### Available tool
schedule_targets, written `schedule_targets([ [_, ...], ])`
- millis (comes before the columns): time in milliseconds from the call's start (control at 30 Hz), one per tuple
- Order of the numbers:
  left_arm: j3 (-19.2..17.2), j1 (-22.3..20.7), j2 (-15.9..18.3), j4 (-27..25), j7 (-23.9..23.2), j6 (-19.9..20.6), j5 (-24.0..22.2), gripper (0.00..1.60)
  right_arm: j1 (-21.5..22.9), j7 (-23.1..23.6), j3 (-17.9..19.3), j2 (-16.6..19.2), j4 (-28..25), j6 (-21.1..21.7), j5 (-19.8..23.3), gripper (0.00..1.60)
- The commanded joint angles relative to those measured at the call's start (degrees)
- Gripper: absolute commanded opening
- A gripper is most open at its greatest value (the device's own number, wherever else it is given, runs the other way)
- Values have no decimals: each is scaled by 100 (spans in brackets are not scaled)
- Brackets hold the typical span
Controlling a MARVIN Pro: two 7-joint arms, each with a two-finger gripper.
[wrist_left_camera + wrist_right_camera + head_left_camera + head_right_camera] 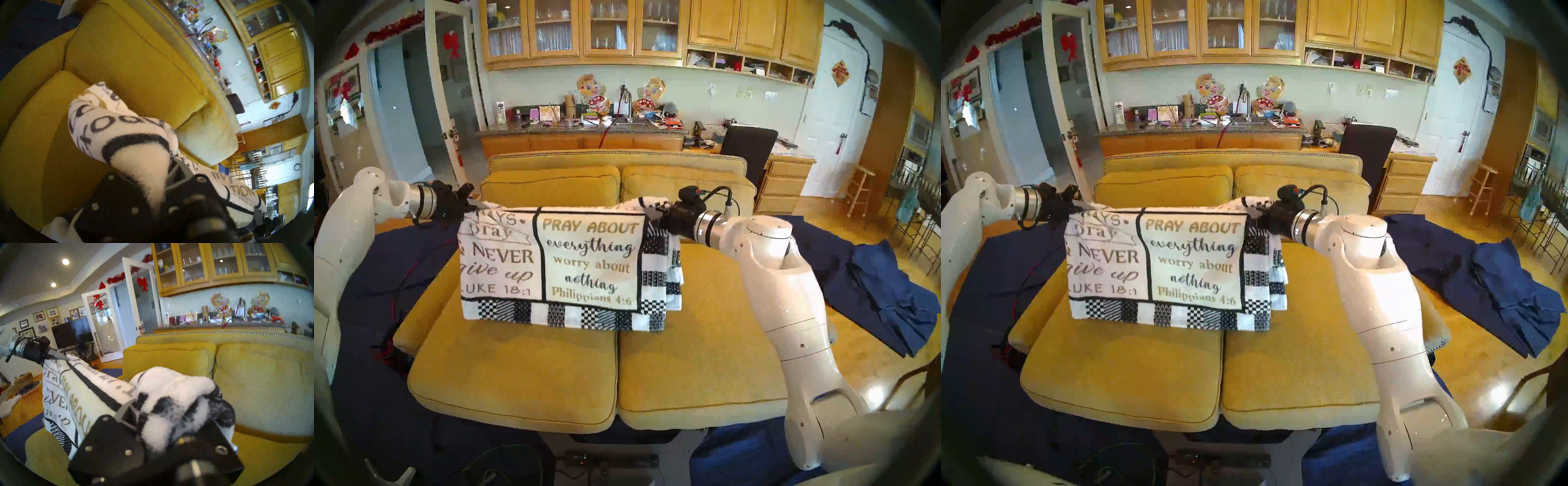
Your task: Fold the blanket in half twice
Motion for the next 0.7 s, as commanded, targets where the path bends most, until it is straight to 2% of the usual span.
schedule_targets([
  [0,-442,-504,519,-170,-81,-21,-81,0,566,-21,223,93,-692,-172,-38,0],
  [667,-973,-602,1136,-583,-216,-21,-372,0,958,-31,108,149,-1952,-57,-278,0],
])
